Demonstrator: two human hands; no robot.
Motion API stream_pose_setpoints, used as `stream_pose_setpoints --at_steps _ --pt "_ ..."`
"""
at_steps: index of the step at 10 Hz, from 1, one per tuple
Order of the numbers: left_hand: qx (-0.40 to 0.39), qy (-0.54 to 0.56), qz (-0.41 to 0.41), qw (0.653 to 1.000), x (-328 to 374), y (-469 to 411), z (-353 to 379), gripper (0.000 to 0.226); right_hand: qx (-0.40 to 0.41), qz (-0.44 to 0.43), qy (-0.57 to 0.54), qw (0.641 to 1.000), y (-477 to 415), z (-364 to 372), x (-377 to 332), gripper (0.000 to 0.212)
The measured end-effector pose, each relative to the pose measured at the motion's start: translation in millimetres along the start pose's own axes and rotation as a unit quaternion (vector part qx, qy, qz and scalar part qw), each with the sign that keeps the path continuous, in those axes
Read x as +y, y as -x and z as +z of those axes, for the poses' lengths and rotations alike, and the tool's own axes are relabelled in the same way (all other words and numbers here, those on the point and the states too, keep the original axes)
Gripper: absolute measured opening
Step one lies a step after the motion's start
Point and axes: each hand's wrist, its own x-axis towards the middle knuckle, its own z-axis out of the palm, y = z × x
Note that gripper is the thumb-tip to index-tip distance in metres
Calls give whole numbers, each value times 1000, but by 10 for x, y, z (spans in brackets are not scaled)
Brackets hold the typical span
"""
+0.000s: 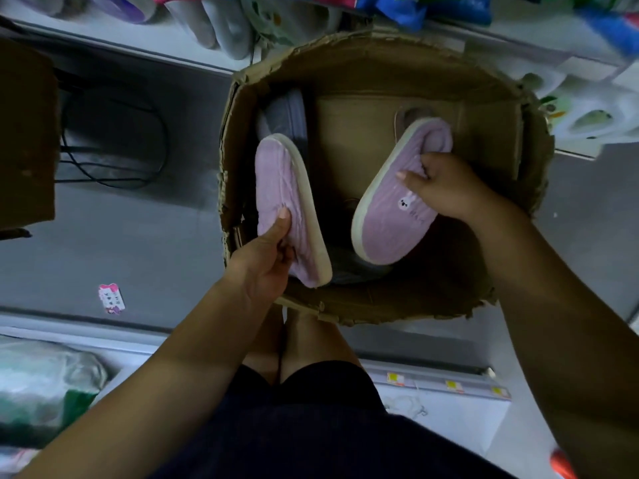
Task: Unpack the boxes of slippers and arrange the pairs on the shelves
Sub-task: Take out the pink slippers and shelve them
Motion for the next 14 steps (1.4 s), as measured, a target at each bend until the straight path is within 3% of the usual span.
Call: stream_pose_setpoints --at_steps 1,2,3,4,6,7,9,10,11,12,13,14 --pt "13 -84 61 994 3 68 -48 61 -61 43 -11 997 148 102 61 41" --pt "35 -272 163 948 16 128 -139 37 -324 98 91 937 129 470 180 48" --pt "0 -443 249 861 22 179 -191 41 -56 120 -21 991 247 762 484 53" --pt "-19 -508 291 810 6 256 -151 34 -179 108 22 978 595 796 473 41" --pt "-48 -520 343 781 -110 306 1 31 -75 96 -187 975 841 727 608 45" --pt "-83 -571 397 713 -189 350 74 32 1 61 -269 961 953 670 734 52" --pt "-204 -620 444 613 -368 452 339 32 11 0 -378 926 1326 546 663 72" --pt "-166 -606 472 619 -519 430 447 21 49 5 -370 928 1475 551 774 53" --pt "-22 -577 472 665 -733 227 428 45 162 65 -408 896 1582 710 1032 46" --pt "63 -612 284 735 -930 -106 343 70 259 120 -455 843 1713 885 1254 44" --pt "6 -561 106 821 -1154 -333 207 79 310 188 -514 778 1821 1079 1411 73" --pt "-35 -503 47 862 -1297 -373 140 40 315 217 -544 747 1896 1256 1467 74"
